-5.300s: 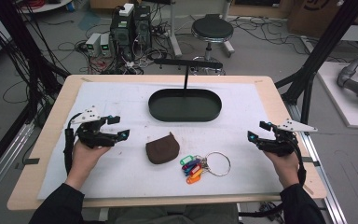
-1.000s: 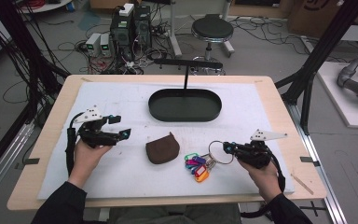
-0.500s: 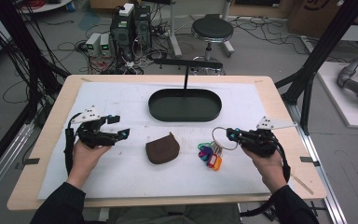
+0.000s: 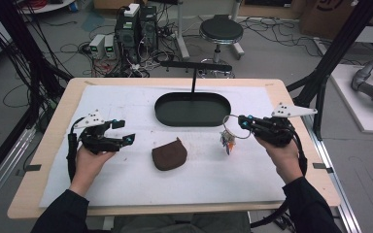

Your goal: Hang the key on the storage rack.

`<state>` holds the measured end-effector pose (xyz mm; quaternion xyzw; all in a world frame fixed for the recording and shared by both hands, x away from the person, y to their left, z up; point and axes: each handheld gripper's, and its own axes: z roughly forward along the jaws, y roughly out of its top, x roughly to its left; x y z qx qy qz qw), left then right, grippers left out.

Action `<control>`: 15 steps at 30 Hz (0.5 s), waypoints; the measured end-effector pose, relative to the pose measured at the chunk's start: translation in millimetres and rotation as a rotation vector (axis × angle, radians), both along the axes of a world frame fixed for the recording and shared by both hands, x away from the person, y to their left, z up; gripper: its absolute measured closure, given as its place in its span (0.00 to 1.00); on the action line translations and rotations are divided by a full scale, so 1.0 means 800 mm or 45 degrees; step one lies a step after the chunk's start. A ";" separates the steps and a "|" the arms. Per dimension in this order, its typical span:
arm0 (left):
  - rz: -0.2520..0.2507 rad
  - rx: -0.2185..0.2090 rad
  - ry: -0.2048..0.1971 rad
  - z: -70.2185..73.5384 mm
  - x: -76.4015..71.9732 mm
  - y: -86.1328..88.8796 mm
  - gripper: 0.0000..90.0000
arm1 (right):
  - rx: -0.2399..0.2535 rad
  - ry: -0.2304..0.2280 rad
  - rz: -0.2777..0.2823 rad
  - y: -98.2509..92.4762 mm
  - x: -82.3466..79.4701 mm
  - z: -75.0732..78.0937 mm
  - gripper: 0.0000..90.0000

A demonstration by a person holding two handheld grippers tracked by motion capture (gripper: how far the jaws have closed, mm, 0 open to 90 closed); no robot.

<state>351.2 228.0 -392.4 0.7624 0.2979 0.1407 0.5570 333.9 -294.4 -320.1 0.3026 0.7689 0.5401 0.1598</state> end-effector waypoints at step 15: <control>-0.014 -0.009 0.008 -0.002 0.002 0.001 0.27 | -0.004 -0.081 0.011 0.017 0.038 0.036 0.98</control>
